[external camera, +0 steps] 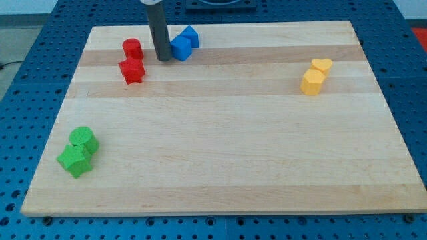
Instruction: Push yellow heart towards top right
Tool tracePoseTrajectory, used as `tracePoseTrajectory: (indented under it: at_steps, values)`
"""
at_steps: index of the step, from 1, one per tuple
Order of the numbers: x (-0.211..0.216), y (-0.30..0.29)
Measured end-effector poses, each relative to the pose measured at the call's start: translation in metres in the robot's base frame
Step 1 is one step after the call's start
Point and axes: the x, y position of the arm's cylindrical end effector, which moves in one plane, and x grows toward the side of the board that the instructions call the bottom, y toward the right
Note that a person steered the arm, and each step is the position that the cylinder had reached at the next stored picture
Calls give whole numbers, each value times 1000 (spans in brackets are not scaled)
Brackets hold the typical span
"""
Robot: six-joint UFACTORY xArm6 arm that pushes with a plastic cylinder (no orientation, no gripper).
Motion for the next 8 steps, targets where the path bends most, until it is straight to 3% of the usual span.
tracePoseTrajectory:
  at_steps: [2,4,7,8]
  values:
    - [-32,23]
    - [-25,-11]
    - [-16,10]
    - [17,58]
